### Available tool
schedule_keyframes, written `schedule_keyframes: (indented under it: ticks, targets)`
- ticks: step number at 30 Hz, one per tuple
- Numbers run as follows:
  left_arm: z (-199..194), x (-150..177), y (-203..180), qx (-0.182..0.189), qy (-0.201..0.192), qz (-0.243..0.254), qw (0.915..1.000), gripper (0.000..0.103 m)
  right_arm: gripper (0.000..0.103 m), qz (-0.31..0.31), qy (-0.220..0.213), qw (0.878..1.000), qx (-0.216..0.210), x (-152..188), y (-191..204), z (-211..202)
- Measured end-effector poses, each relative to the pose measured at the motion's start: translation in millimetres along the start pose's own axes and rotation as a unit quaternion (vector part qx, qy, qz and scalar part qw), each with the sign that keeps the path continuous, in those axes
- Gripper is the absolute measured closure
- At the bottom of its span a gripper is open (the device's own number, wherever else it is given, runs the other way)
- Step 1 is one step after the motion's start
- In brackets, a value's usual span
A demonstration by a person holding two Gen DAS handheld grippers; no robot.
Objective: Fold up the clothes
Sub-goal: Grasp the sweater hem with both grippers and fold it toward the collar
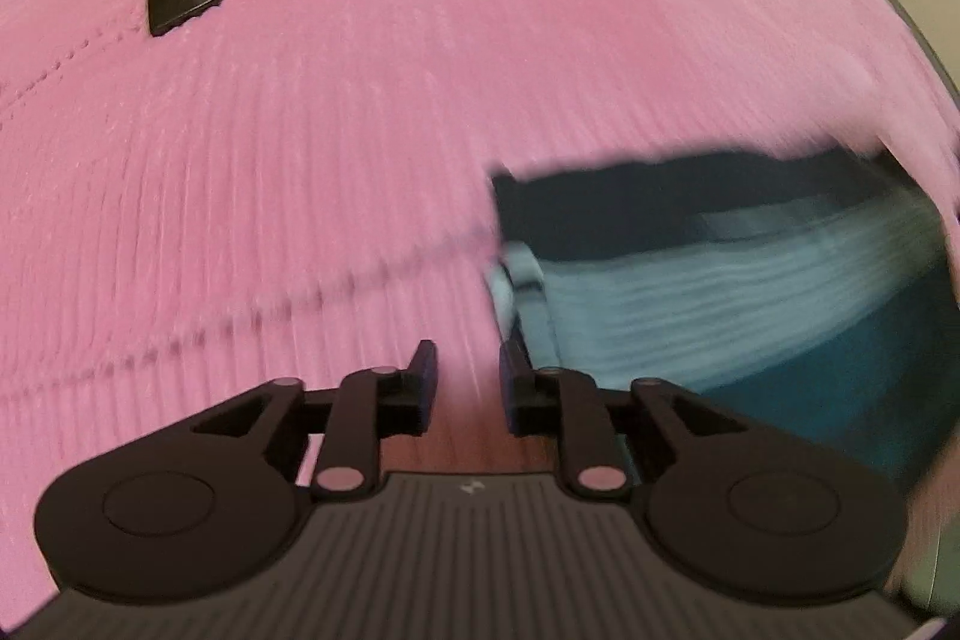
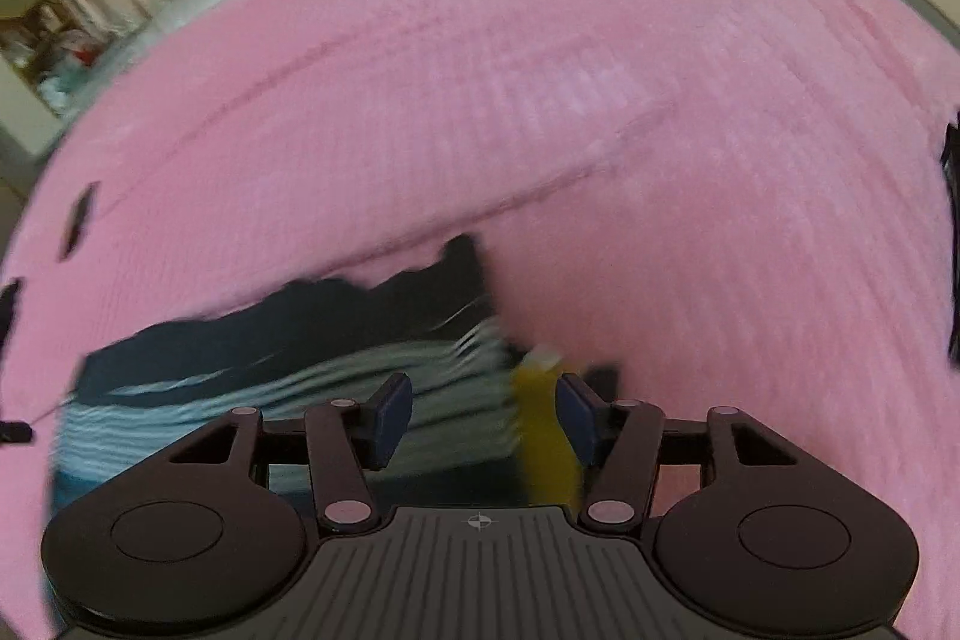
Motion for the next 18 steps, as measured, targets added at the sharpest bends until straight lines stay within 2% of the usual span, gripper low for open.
schedule_keyframes:
  ticks: [2, 5, 7, 9, 13, 18]
  targets:
    - [-8.5, 27.9, -29.7, 0.048, 0.015, 0.041, 0.9979, 0.086, 0.046, -0.003, 0.017, 0.999, -0.035, 23.0, 16.0, -13.4]
    - [0.4, 70.2, -65.5, 0.105, 0.052, 0.089, 0.9891, 0.086, 0.046, -0.033, 0.061, 0.995, -0.069, 72.6, 40.8, -15.6]
    - [22.1, 98.2, -73.7, 0.101, 0.096, 0.114, 0.9837, 0.086, 0.046, -0.044, 0.091, 0.993, -0.057, 103.3, 43.9, -5.8]
    - [39.6, 119.9, -71.0, 0.085, 0.133, 0.119, 0.9802, 0.086, 0.047, -0.028, 0.116, 0.992, -0.034, 125.9, 32.6, 2.0]
    - [35.7, 121.9, -66.9, 0.080, 0.134, 0.115, 0.9810, 0.079, 0.046, 0.026, 0.127, 0.992, 0.001, 136.7, -1.1, -3.2]
    - [18.1, 115.2, -74.3, 0.056, 0.137, 0.155, 0.9768, 0.082, 0.046, 0.072, 0.152, 0.984, 0.051, 138.6, -28.1, -9.8]
Point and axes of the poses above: each gripper's, at about its wrist camera, not at the fingertips, and z roughly the way its jaws point, y to its left, x to its underside, the point moved 6 cm from there along z, roughly the way its jaws point, and after that the axes turned 15 degrees about x, right-handed, at the moved point
